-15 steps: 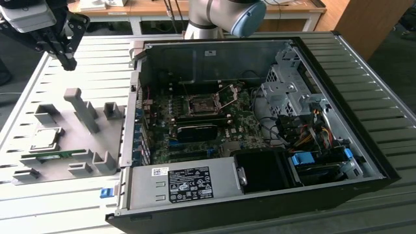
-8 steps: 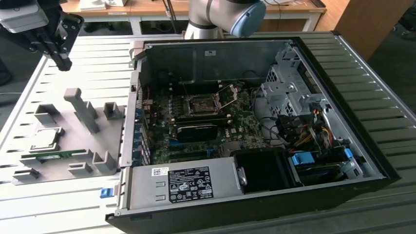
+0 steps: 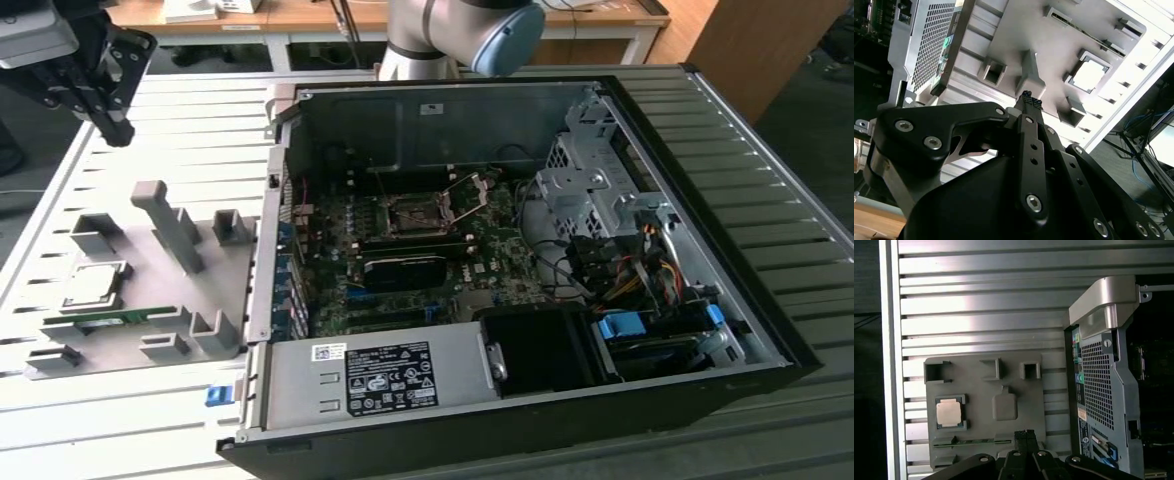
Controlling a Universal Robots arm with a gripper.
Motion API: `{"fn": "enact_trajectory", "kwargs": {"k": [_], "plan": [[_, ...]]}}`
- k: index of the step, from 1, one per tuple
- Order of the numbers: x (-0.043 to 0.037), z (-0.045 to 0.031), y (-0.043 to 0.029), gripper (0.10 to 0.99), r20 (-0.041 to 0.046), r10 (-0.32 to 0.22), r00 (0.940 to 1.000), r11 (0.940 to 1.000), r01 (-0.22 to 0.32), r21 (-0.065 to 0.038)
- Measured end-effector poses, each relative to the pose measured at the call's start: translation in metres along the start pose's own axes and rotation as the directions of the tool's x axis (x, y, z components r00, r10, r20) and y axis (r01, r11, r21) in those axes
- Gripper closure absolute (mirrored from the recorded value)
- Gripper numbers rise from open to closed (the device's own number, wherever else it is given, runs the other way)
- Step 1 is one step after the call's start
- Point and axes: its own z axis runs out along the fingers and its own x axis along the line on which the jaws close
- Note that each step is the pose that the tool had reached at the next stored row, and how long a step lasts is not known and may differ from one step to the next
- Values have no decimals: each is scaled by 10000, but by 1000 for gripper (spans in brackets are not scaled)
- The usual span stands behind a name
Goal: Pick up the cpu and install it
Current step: 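Reach for the cpu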
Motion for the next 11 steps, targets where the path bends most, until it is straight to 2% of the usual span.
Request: {"fn": "enact_trajectory", "kwargs": {"k": [11], "plan": [[160, -1, -12, 980, 0, 0, 10000, 10000, 0, 0]]}}
